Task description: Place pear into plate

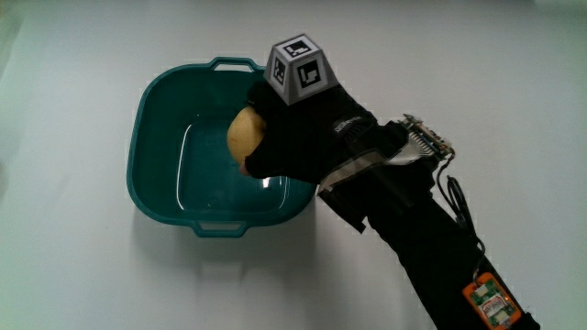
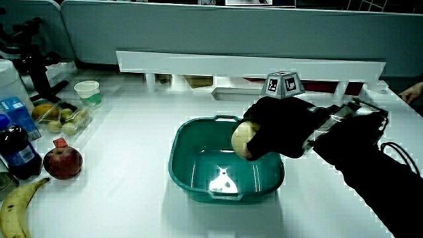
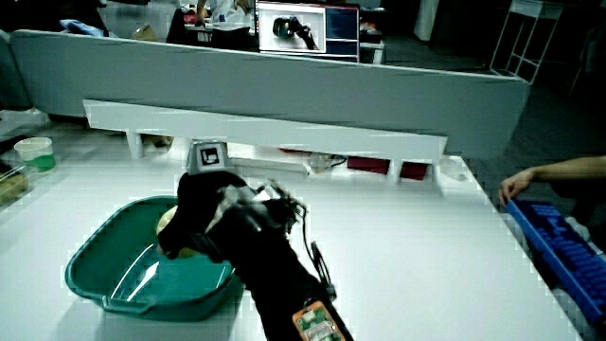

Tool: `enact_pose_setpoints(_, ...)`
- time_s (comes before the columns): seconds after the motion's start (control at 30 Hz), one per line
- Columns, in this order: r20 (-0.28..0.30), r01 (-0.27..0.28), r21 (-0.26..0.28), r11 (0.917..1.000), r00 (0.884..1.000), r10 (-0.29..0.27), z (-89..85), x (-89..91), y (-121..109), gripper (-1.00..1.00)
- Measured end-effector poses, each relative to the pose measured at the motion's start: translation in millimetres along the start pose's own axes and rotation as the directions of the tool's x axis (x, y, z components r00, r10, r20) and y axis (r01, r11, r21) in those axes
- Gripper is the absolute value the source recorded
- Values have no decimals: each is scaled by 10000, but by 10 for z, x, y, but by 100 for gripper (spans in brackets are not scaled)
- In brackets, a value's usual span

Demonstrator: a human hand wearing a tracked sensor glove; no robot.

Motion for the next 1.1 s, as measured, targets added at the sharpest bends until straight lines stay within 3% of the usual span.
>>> enact_pose_setpoints(0.27,-1,-179,-612,9980,9998,179,-263,-141,212,0)
enact_pose_setpoints(0.43,13,-269,-1317,9909,9996,273,-430,-209,337,0)
enact_pose_setpoints(0.5,202,-133,-1250,9921,9997,159,-485,-231,372,0)
enact_pose_setpoints(0.6,107,-211,-1800,9834,9997,234,-590,-243,426,0)
enact_pose_setpoints(0.67,141,-131,-1615,9868,9998,156,-620,-254,435,0)
enact_pose_setpoints(0.77,305,-75,-2081,9781,9994,142,-724,-273,497,0)
enact_pose_setpoints(0.8,351,1,-1940,9810,9994,68,-737,-283,496,0)
enact_pose_setpoints(0.83,265,-137,-2230,9747,9994,201,-772,-288,516,0)
enact_pose_setpoints(0.9,468,-7,-2167,9762,9988,111,-812,-299,532,0)
enact_pose_setpoints(0.93,484,129,-2365,9716,9988,-15,-847,-289,557,0)
enact_pose_setpoints(0.97,557,239,-2244,9742,9984,-116,-860,-285,565,0)
enact_pose_setpoints(1.0,443,164,-2608,9653,9990,-50,-882,-275,581,0)
enact_pose_setpoints(1.07,450,399,-2526,9668,9986,-294,-870,-256,577,0)
enact_pose_setpoints(1.1,396,259,-2533,9670,9991,-163,-861,-257,579,0)
